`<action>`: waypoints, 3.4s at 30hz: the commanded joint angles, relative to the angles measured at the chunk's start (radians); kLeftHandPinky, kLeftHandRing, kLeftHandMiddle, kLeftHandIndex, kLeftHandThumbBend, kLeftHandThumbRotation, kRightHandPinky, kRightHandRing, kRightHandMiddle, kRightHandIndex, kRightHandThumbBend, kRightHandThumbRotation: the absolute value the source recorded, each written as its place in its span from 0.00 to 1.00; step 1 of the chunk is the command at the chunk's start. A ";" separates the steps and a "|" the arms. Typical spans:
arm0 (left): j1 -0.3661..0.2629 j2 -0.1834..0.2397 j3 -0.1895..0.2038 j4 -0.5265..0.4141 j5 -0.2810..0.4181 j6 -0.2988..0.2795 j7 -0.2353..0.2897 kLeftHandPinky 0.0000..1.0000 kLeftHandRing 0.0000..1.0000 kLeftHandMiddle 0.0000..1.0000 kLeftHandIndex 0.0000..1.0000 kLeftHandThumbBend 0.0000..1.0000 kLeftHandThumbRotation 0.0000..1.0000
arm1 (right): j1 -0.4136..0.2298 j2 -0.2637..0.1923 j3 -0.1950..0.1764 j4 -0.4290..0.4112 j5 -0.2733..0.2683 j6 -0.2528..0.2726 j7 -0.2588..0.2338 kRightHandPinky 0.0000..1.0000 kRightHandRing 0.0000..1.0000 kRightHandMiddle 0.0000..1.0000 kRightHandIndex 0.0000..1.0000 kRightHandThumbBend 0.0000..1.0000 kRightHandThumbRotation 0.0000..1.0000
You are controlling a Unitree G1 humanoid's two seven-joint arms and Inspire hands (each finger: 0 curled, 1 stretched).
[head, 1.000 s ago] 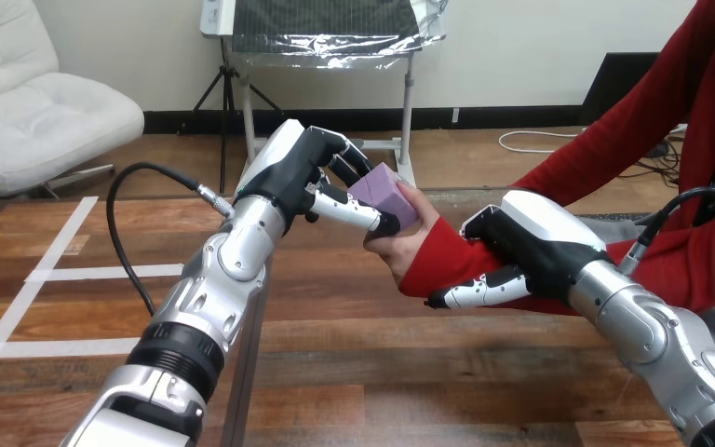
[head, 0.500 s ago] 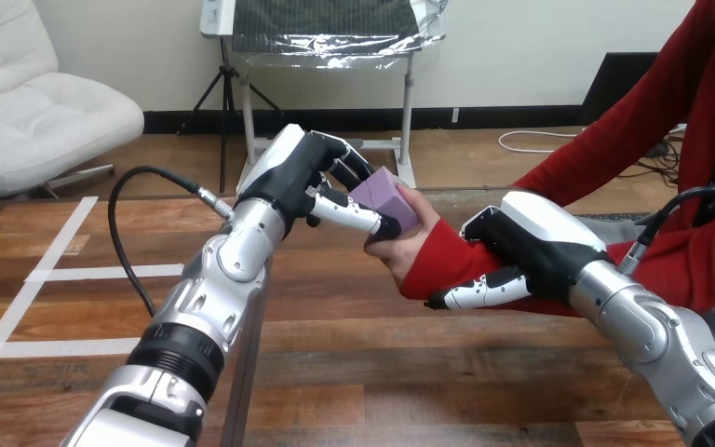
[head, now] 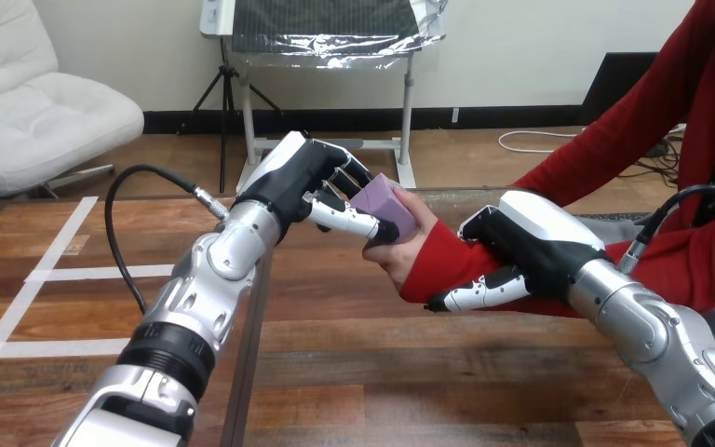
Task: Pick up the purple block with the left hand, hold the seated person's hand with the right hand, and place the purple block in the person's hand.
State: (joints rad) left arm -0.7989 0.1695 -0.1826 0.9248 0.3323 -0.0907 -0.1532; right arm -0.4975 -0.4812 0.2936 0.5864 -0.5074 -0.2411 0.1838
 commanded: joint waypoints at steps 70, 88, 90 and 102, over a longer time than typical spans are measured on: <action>0.438 0.033 0.093 -0.655 -0.167 -0.071 -0.016 0.56 0.73 0.77 0.75 0.82 0.99 | 0.181 -0.137 -0.126 -0.463 0.093 0.104 0.206 0.68 0.83 0.86 0.88 1.00 1.00; 0.573 0.045 0.106 -0.763 -0.216 -0.148 -0.048 0.54 0.69 0.73 0.71 0.72 0.93 | 0.252 -0.099 -0.187 -0.593 0.073 0.187 0.137 0.77 0.92 0.95 0.95 1.00 1.00; 0.582 0.048 0.107 -0.769 -0.217 -0.155 -0.050 0.54 0.68 0.72 0.71 0.72 0.93 | 0.256 -0.092 -0.190 -0.598 0.071 0.186 0.121 0.77 0.92 0.95 0.96 1.00 1.00; 0.677 0.061 0.125 -0.857 -0.220 -0.188 -0.041 0.54 0.66 0.70 0.69 0.64 0.93 | 0.313 -0.045 -0.213 -0.636 0.079 0.147 -0.026 0.76 0.89 0.93 0.95 1.00 1.00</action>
State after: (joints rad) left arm -0.1273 0.2032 -0.0941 0.1521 0.1249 -0.2311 -0.2024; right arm -0.1833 -0.5655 0.1273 0.0053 -0.4413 -0.0606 0.2299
